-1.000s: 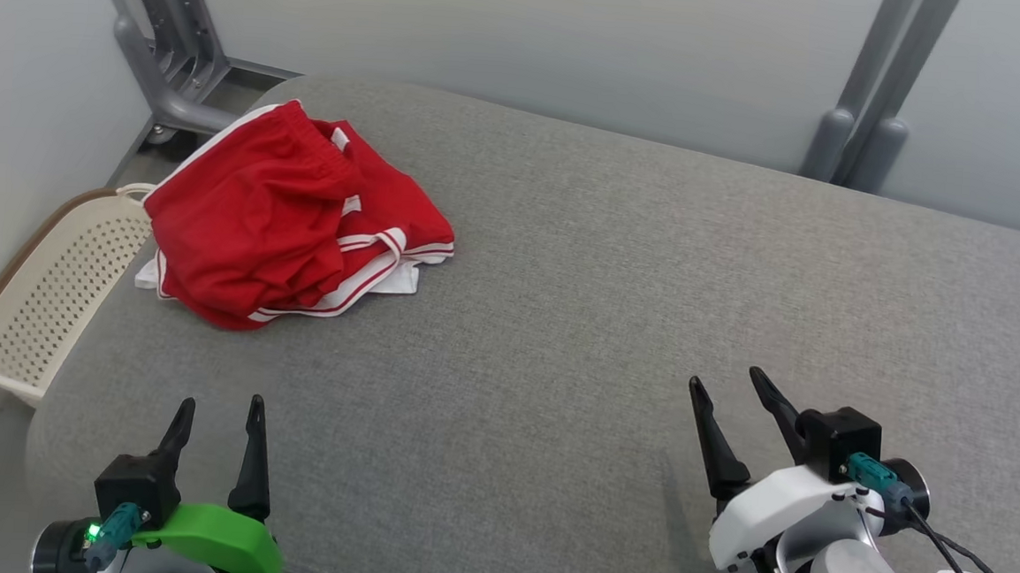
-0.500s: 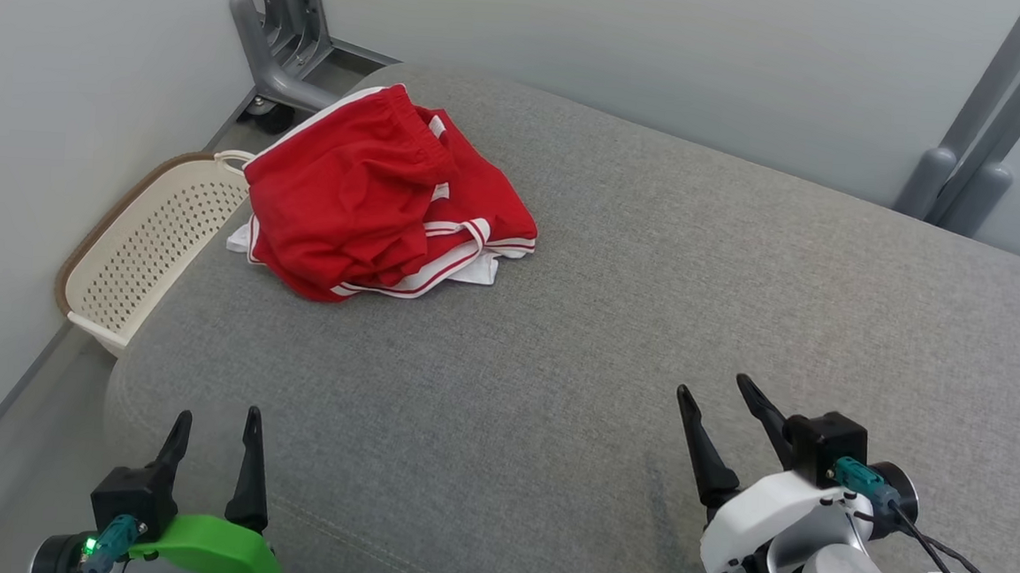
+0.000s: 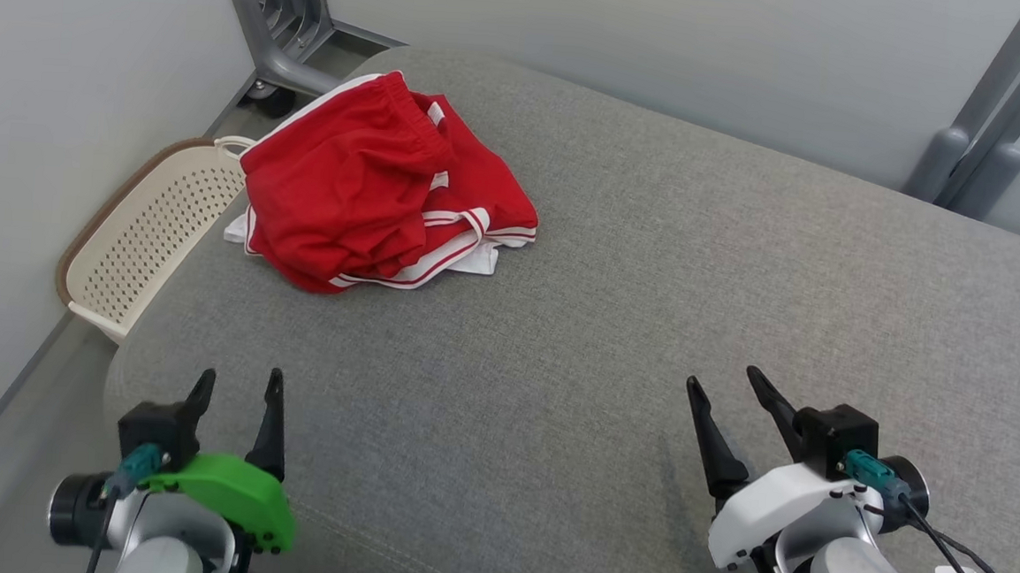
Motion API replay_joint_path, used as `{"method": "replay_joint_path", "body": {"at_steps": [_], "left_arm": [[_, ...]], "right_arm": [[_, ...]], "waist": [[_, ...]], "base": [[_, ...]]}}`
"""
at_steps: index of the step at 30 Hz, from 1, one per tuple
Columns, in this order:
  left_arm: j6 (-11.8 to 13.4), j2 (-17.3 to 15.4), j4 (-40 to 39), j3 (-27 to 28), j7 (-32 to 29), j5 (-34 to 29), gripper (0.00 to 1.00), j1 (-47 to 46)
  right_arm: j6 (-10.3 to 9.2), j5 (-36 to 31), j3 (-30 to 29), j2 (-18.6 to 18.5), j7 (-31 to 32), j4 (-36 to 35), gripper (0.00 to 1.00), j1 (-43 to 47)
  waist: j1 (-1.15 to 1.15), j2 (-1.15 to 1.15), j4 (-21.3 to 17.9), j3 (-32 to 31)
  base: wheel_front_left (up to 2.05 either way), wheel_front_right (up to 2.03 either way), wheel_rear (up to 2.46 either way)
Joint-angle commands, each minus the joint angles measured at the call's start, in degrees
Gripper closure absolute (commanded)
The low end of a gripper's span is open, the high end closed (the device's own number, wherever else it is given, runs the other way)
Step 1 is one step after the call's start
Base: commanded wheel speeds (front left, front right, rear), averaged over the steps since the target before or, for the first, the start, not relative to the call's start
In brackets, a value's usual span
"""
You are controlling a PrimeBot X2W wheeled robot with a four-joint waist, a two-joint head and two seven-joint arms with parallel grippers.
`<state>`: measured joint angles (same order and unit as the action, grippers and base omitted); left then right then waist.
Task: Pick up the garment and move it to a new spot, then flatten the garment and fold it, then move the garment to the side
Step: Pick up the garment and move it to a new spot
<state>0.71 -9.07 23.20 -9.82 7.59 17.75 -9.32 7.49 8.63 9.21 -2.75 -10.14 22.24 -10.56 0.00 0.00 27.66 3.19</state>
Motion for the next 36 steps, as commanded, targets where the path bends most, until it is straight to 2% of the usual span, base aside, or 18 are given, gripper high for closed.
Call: {"method": "replay_joint_path", "body": {"at_steps": [1, 8, 15, 21, 25, 30, 36], "left_arm": [[-0.51, -0.31, 0.53, -0.46, -0.95, -0.28, 0.0, -2.26], [-3.68, 0.45, 6.46, -2.03, -10.33, 1.82, 0.0, -15.95], [-4.43, -0.74, 13.16, -2.02, -19.39, 2.96, 0.0, -29.38], [-5.7, -1.41, 17.6, -2.24, -27.11, 5.02, 0.0, -37.11], [-5.53, -1.78, 19.15, -2.72, -29.74, 4.92, 0.0, -39.18], [-3.8, -2.69, 21.75, -2.6, -32.91, 4.93, 0.0, -41.14], [-1.22, -3.12, 23.3, -2.74, -31.25, 3.76, 0.0, -41.73]], "right_arm": [[0.0, -0.7, -0.43, -0.25, 0.34, -0.53, 0.0, -0.06], [0.0, -2.4, -0.8, -0.48, 2.45, -3.55, 0.0, -1.26], [0.0, -2.92, 0.82, -1.83, 4.61, -6.45, 0.0, -3.11], [0.0, -3.45, 0.98, -3.57, 6.43, -8.37, 0.0, -3.27], [0.0, -3.23, 1.12, -4.34, 6.88, -9.63, 0.0, -3.13], [0.0, -2.84, 1.86, -5.41, 8.01, -11.46, 0.0, -2.92], [0.0, -2.36, 2.72, -6.55, 8.88, -12.65, 0.0, -3.39]], "waist": [[0.0, 0.0, 0.24, 1.01], [0.0, 0.0, 0.28, 5.46], [0.0, 0.0, -2.39, 10.79], [0.0, 0.0, -4.08, 14.55], [0.0, 0.0, -4.77, 16.01], [0.0, 0.0, -6.0, 17.86], [0.0, 0.0, -7.54, 19.01]], "base": [[0.0, 0.0, 0.0], [0.0, 0.0, 0.0], [0.0, 0.0, 0.0], [0.0, 0.0, 0.0], [0.0, 0.0, 0.0], [0.0, 0.0, 0.0], [0.0, 0.0, 0.0]]}}
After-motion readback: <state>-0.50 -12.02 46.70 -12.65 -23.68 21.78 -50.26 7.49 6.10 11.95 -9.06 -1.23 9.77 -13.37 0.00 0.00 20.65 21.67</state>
